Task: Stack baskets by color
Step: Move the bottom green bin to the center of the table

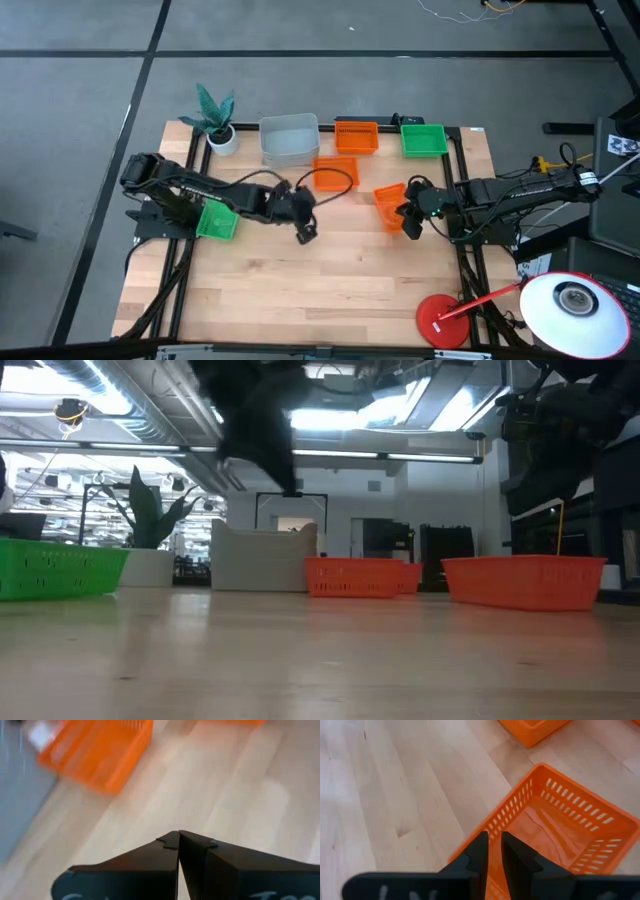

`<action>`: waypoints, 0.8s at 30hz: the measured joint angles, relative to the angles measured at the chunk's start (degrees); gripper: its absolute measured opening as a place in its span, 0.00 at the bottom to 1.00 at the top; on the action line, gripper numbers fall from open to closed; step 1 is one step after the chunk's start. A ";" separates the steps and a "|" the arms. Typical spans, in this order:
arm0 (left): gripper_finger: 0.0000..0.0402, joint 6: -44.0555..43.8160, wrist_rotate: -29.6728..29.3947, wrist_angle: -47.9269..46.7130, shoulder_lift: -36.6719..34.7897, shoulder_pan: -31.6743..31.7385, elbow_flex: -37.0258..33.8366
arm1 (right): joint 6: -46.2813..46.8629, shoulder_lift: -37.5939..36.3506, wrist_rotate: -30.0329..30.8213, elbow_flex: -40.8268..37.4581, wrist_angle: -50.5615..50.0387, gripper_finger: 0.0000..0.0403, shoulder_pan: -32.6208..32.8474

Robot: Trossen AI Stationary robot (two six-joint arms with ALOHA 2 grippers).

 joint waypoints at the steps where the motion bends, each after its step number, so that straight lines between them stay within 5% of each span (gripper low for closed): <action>1: 0.00 -2.65 0.06 -3.91 -0.31 -0.52 0.02 | -0.30 0.02 -0.03 0.00 0.04 0.13 0.01; 6: 0.00 -18.44 0.86 -27.63 -1.92 -1.06 -0.06 | -1.26 0.02 0.02 0.00 0.32 0.13 0.01; 10: 0.00 -32.85 7.19 -48.89 -1.94 -1.14 -0.13 | -1.18 0.00 0.02 0.00 0.40 0.13 -0.02; 13: 0.00 -41.60 11.77 -56.01 -2.04 -1.45 -1.72 | -1.17 0.02 0.65 0.00 0.44 0.13 -0.02; 19: 0.00 -49.25 19.73 -53.23 -1.98 -1.28 -11.95 | -1.21 0.02 0.87 0.00 0.43 0.13 -0.02; 24: 0.00 -51.56 20.27 -35.21 -2.95 -0.49 -22.18 | -1.35 0.02 0.24 0.00 0.43 0.13 -0.02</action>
